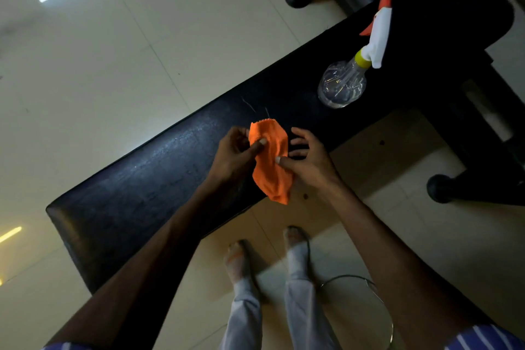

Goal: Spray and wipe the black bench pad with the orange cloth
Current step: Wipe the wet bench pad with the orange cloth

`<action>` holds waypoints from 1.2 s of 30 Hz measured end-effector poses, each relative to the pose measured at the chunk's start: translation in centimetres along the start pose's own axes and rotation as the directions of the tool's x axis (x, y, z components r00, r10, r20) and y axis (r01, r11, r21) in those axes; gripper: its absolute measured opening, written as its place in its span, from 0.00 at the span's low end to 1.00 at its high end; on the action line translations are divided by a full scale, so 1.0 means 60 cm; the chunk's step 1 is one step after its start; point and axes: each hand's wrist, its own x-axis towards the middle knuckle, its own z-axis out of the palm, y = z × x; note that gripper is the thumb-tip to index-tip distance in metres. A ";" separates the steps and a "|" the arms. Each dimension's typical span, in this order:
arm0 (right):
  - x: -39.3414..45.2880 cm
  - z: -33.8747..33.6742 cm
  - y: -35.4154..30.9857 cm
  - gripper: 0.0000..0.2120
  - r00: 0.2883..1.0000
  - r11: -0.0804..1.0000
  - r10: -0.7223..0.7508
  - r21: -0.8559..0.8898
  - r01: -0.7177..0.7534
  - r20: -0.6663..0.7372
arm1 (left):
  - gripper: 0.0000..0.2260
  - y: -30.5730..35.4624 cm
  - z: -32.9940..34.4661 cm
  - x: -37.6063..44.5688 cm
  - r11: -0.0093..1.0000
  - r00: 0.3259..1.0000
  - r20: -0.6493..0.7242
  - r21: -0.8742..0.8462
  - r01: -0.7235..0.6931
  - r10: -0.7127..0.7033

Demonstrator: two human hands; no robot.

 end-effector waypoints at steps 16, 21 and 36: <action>-0.007 -0.094 -0.139 0.13 0.762 0.706 -0.647 -0.359 0.610 0.021 | 0.10 0.171 -0.064 -0.012 0.739 0.805 0.240 0.318 -0.594 0.543; -0.011 -0.128 -0.062 0.24 0.902 0.519 -0.295 -0.740 0.428 0.314 | 0.24 0.083 -0.051 -0.030 0.670 0.847 0.441 0.536 -0.513 0.295; 0.097 0.018 0.069 0.36 0.784 0.227 -0.597 -0.901 0.370 0.171 | 0.30 -0.060 -0.029 0.098 0.392 0.905 0.051 0.890 -0.233 0.422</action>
